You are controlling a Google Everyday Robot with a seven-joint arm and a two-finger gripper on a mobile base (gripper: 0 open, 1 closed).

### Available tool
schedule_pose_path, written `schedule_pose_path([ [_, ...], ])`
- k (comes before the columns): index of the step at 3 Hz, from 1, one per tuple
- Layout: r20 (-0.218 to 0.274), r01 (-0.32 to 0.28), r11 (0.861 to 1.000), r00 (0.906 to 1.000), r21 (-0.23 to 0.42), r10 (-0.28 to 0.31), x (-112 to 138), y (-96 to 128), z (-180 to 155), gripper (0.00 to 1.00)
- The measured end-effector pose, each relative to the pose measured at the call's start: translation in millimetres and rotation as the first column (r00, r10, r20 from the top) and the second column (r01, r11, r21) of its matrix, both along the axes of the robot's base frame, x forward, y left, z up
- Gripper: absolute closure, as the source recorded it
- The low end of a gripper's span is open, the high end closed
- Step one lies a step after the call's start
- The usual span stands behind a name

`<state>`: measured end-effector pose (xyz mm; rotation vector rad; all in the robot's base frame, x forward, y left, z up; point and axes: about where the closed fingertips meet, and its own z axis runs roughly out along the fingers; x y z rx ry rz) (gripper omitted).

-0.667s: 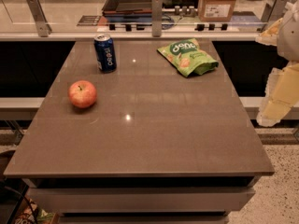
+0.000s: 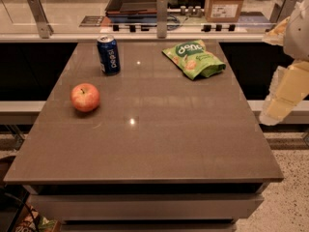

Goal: Knock pepsi can over

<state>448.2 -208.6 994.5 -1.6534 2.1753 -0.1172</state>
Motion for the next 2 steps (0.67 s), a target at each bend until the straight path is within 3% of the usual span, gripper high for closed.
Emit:
schedule_pose_path([
  [1,0.022,0.048,0.99,0.9985,0.135,-0.051,26.5,7.9,-0.9,0.0],
  [2,0.039,0.109,0.942,0.991,0.317,-0.128,45.4,26.7,-1.7,0.0],
])
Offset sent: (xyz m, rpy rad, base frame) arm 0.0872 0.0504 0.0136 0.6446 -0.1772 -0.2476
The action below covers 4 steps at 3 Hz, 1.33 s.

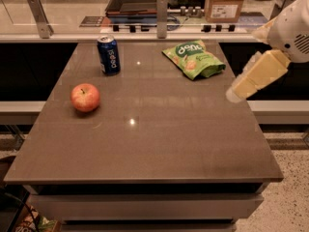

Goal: Knock pepsi can over

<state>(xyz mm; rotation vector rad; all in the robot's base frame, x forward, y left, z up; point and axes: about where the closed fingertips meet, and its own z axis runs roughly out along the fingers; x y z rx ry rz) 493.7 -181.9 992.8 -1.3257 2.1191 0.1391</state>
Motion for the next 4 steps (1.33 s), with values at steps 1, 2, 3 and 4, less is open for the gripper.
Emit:
schedule_pose_path([
  [1,0.029,0.075,0.976,0.9962,0.204,-0.083,4.6,34.2,3.9,0.0],
  [2,0.043,0.131,0.932,0.9871,0.339,-0.154,5.7,68.3,2.4,0.0],
  [3,0.101,0.148,0.915,0.9748,0.375,-0.199,21.1,69.6,12.7,0.0],
  [4,0.095,0.154,0.914,0.9745,0.375,-0.203,13.4,67.0,16.3,0.0],
])
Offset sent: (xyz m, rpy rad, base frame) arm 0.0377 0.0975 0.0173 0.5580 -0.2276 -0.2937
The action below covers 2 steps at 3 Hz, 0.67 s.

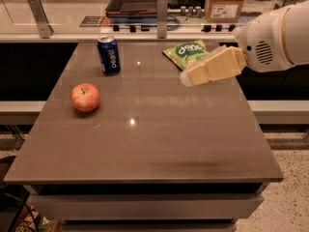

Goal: Knock pepsi can over

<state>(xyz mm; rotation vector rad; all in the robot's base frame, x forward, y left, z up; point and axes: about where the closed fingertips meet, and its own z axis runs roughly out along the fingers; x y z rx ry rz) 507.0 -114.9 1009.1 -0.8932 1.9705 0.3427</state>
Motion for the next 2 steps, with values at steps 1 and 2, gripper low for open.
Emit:
schedule_pose_path([
  [1,0.0,0.0,1.0,1.0,0.0,0.0,-0.3,-0.1,0.2,0.0],
  [2,0.042,-0.02,0.999,0.9989,0.03,0.019,34.0,16.0,0.8,0.0],
])
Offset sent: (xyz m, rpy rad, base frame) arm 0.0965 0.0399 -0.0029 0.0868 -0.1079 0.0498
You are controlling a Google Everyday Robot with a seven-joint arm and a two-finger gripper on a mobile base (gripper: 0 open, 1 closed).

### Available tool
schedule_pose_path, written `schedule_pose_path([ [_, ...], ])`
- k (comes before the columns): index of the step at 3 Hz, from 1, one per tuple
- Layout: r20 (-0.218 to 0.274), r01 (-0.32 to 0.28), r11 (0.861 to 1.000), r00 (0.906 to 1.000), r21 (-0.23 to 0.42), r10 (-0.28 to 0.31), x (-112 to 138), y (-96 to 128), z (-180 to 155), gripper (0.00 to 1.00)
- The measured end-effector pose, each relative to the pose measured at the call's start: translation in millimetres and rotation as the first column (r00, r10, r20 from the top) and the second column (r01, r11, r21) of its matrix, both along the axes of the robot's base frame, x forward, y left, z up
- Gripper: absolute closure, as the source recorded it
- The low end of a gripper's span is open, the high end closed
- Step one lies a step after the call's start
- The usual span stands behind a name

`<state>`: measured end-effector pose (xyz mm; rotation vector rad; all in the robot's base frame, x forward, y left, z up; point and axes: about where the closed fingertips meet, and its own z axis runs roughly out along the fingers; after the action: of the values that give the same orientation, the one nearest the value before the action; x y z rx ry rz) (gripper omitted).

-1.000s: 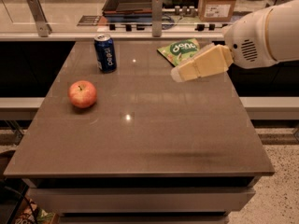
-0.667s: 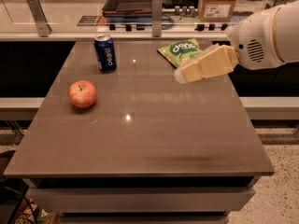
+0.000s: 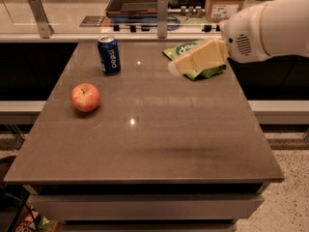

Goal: Knock pepsi can over

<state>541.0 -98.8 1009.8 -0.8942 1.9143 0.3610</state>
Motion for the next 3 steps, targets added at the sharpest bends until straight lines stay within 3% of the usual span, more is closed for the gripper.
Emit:
schedule_pose_path([
  [1,0.067,-0.023,0.999,0.9975,0.033,0.02,37.6,20.0,1.5,0.0],
  [3,0.188,-0.073,0.994,0.9806,0.086,0.056,93.0,60.2,7.7,0.0],
])
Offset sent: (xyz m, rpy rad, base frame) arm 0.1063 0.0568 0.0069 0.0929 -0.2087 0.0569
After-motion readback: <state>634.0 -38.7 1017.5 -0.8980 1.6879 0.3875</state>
